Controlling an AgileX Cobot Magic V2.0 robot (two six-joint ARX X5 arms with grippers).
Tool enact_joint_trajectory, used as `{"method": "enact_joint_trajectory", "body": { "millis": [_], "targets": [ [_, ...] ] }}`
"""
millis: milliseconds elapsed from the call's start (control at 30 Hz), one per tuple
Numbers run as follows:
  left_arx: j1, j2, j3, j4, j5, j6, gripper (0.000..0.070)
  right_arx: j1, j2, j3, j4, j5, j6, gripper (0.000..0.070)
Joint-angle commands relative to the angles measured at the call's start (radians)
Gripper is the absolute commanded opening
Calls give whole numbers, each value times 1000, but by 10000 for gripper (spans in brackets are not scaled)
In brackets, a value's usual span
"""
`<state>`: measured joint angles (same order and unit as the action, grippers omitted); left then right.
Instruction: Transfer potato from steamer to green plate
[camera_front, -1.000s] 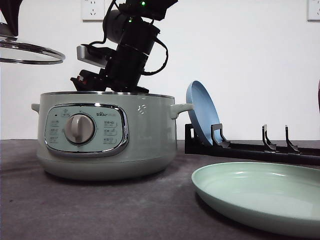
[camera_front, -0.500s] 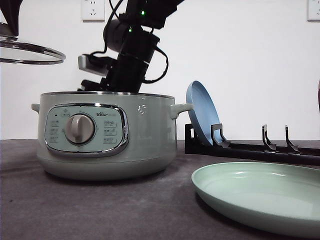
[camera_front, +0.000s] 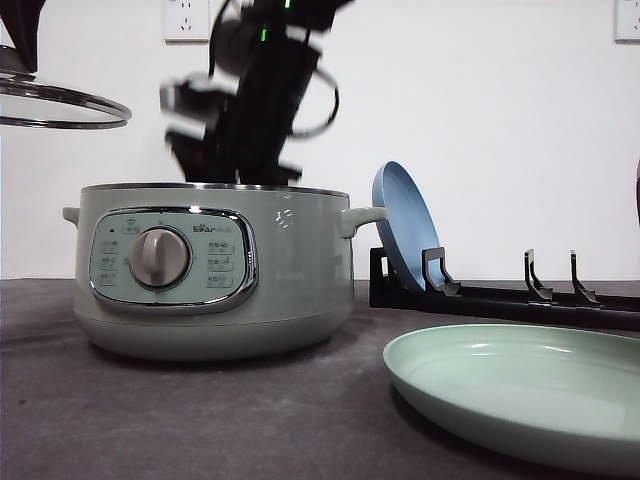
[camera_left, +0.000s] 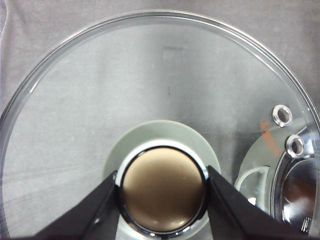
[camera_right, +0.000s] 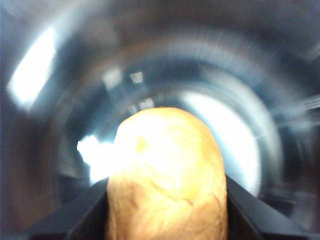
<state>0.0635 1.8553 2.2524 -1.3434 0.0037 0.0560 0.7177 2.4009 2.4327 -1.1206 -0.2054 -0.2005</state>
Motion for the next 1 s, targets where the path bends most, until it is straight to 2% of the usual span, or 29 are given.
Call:
{"method": "enact_joint_trajectory", "body": {
  "millis": [0,233,400,500,600,667,867,967],
  "targets": [
    [3,-17,45,27,7,-18,0,5,-31,81,-37,-3,18,194],
    [2,-17,45,26,8,-19,0,-15,-163,126,-217,0,17,194],
    [2,-17,45,24,8,-19,0,-53,-304,66,-292,2,32,194],
    [3,-17,45,22,8,-19,0,-76,-430,-45,-294,44,32,194],
    [3,-17,45,21,8,-19,0,-98,-584,-200,-294,131,32,194],
    [3,-17,45,19,8,-19,0,-120,-698,-316,-294,154,32,194],
    [2,-17,44,17,8,-19,0,-198,-1035,-639,-288,152,44,194],
    [2,-17,44,12,8,-19,0,-229,-1190,-789,-245,128,71,194]
  ]
}}
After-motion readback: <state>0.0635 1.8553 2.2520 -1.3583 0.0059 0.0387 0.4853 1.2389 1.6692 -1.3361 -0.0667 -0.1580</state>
